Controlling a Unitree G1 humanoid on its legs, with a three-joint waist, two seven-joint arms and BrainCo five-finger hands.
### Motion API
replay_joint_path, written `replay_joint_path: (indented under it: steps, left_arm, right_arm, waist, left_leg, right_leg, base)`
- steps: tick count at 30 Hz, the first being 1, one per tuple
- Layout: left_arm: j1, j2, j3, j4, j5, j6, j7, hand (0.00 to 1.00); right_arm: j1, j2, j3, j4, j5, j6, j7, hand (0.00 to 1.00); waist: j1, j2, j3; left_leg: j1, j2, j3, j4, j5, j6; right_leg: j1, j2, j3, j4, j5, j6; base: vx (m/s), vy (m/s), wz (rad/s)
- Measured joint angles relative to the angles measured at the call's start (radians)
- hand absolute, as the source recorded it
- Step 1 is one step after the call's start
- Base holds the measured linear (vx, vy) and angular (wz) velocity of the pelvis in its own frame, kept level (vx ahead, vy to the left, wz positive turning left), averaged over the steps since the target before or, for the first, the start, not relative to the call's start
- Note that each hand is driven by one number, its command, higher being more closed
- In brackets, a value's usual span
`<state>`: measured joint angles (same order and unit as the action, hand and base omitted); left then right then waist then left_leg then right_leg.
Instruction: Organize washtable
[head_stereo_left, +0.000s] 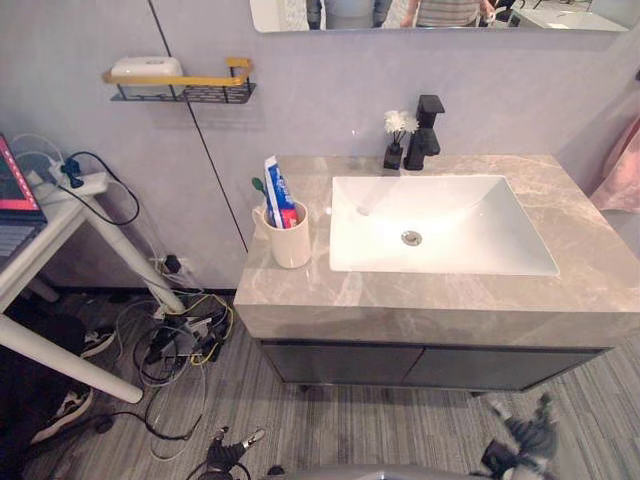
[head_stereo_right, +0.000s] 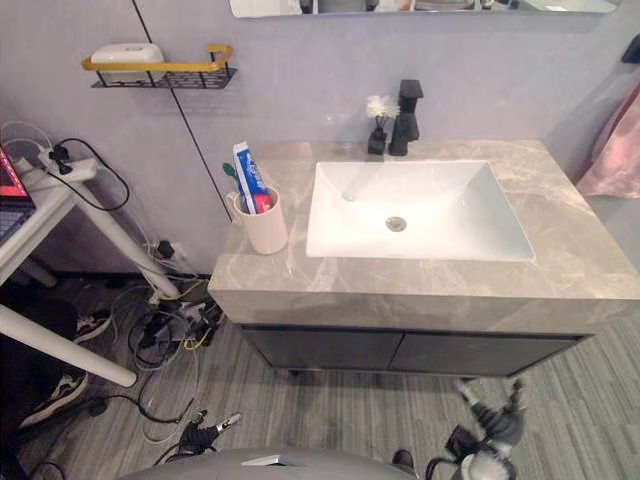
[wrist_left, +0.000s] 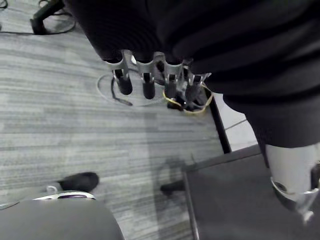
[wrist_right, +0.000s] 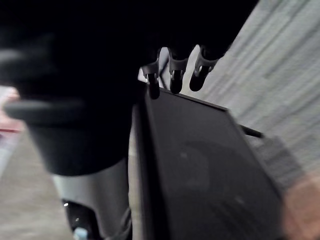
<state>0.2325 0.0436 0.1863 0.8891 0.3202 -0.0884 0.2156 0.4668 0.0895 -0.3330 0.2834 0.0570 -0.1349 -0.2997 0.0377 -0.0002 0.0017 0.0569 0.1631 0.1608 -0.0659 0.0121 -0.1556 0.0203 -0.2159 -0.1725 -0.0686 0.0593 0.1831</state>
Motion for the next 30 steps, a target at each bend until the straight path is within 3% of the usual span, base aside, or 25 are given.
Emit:
replay_joint_path:
  steps: [5,10,14,15,17,23,27,30]
  left_arm:
    - [-0.003,0.000,0.032,0.045,-0.123,-0.004,0.014,0.00]
    - [-0.035,-0.008,0.145,0.156,-0.428,-0.001,0.007,0.00]
    - [-0.046,-0.027,0.262,0.123,-0.571,0.000,0.002,0.00]
    - [-0.042,-0.048,0.322,0.001,-0.637,-0.003,0.017,0.00]
    - [-0.037,-0.059,0.340,-0.159,-0.694,-0.017,0.043,0.00]
    - [-0.070,-0.095,0.445,-0.886,-0.744,-0.170,0.183,0.00]
    - [-0.090,-0.105,0.396,-1.154,-0.632,-0.196,0.245,0.00]
    - [-0.080,-0.110,0.284,-1.343,-0.516,-0.203,0.257,0.00]
  right_arm:
    - [-0.025,-0.008,-0.026,0.320,-0.008,0.031,0.047,0.00]
    - [-0.153,-0.070,-0.182,0.725,0.015,0.043,0.086,0.00]
    - [-0.184,-0.078,-0.213,0.788,0.124,0.063,0.123,0.00]
    - [-0.186,-0.075,-0.208,0.788,0.146,0.063,0.129,0.00]
    - [-0.194,-0.078,-0.181,0.787,0.159,0.061,0.135,0.00]
    - [-0.212,-0.090,-0.100,0.782,0.150,0.050,0.147,0.00]
    - [-0.211,-0.095,-0.097,0.782,0.148,0.049,0.149,0.00]
    - [-0.211,-0.095,-0.107,0.782,0.149,0.042,0.158,0.00]
  waist:
    - [0.001,-0.002,0.001]
    - [0.001,-0.012,0.009]
    - [0.001,-0.012,0.011]
    - [0.000,-0.018,0.017]
    - [0.003,-0.023,0.016]
    - [0.024,-0.023,0.013]
    - [0.028,-0.020,0.007]
    - [0.026,-0.012,0.006]
  left_leg:
    - [0.020,0.000,0.005,-0.001,-0.008,0.000]
    - [0.038,-0.001,-0.004,-0.001,-0.016,-0.002]
    - [0.036,-0.002,-0.021,-0.003,-0.016,-0.002]
    - [0.031,-0.002,-0.036,-0.005,-0.016,-0.001]
    - [0.018,-0.002,-0.053,-0.004,-0.014,0.000]
    - [-0.006,-0.002,-0.071,0.002,-0.011,-0.002]
    - [-0.006,-0.002,-0.090,0.007,-0.011,-0.002]
    - [0.001,-0.002,-0.094,0.006,-0.011,-0.002]
  right_leg:
    - [0.023,0.001,0.001,-0.014,0.000,0.001]
    - [0.052,0.001,-0.007,-0.021,-0.004,0.000]
    - [0.060,0.000,-0.026,-0.021,-0.010,-0.002]
    - [0.065,0.000,-0.044,-0.021,-0.017,-0.001]
    - [0.067,0.000,-0.062,-0.021,-0.020,-0.003]
    - [0.053,-0.001,-0.075,-0.002,-0.033,-0.001]
    - [0.055,-0.002,-0.094,0.009,-0.037,-0.003]
    - [0.065,-0.002,-0.098,0.010,-0.037,-0.004]
  base:
    - [0.05,-0.007,-0.03]
    - [0.03,-0.006,0.04]
    - [0.01,-0.007,0.13]
    - [-0.01,-0.012,0.28]
    - [0.00,-0.012,0.31]
    - [0.02,-0.008,0.11]
    - [0.05,-0.014,0.14]
    - [0.00,0.000,0.03]
